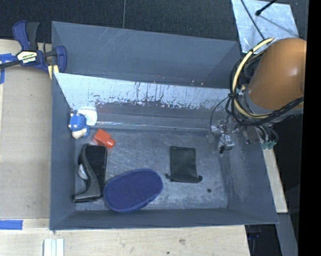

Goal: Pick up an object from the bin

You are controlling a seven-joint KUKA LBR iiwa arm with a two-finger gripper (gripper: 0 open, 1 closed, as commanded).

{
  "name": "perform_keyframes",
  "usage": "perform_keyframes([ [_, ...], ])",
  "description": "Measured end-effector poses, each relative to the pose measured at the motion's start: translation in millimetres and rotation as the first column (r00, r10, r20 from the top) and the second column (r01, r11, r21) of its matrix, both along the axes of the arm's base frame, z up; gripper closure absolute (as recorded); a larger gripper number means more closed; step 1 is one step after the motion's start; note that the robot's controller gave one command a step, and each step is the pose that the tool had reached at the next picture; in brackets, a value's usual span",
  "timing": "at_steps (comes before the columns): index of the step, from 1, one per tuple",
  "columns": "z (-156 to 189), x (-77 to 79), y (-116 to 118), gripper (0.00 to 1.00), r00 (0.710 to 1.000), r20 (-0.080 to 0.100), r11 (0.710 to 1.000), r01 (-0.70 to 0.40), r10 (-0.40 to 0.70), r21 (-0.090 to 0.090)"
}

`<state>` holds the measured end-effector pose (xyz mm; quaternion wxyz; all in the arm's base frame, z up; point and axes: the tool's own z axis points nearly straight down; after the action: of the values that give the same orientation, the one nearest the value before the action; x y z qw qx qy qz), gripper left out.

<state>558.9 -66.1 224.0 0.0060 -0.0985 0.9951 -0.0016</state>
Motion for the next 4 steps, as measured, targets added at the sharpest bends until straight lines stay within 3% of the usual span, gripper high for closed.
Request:
perform_keyframes([
  [1, -5.1, -1.3, 0.2, 0.00, 1.000, -0.008, 1.000, 0.001, -0.001, 0.002],
  [2, -103.1, -24.6, 24.3, 0.00, 0.996, -0.018, 0.996, 0.089, -0.089, 0.003],
  [3, -156.6, 1.1, 20.6, 0.00, 0.996, -0.013, 0.996, 0.092, -0.092, 0.003],
  [4, -153.0, 2.3, 20.6, 1.00, 0.996, -0.008, 0.996, 0.091, -0.091, 0.002],
])
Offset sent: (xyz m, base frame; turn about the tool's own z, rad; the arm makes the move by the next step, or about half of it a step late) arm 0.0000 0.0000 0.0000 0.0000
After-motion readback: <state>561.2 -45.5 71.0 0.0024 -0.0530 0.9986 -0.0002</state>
